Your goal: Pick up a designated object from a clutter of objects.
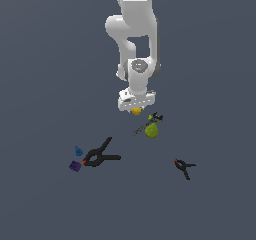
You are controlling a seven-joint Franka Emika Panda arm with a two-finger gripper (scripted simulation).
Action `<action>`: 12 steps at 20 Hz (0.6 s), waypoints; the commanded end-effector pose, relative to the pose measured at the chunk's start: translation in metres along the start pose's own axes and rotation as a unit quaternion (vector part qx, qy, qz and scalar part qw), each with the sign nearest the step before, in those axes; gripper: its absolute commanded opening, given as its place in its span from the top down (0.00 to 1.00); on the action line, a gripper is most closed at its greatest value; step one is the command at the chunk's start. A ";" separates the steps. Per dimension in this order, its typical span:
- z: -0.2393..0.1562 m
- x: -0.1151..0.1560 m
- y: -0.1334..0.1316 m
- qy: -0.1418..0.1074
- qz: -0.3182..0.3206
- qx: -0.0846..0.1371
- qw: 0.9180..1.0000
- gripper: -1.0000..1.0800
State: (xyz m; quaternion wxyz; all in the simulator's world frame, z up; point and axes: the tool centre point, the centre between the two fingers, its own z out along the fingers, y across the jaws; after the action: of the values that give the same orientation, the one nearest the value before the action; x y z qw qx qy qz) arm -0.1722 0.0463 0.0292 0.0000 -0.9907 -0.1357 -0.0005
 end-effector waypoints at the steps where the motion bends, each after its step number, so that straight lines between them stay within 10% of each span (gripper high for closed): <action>1: 0.000 0.000 0.000 0.000 0.000 0.000 1.000 1.00; 12: -0.024 0.014 -0.002 0.000 0.000 0.000 1.000 1.00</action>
State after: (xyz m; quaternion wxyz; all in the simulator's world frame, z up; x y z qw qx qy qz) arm -0.1622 0.0509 0.0473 -0.0001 -0.9907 -0.1357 0.0000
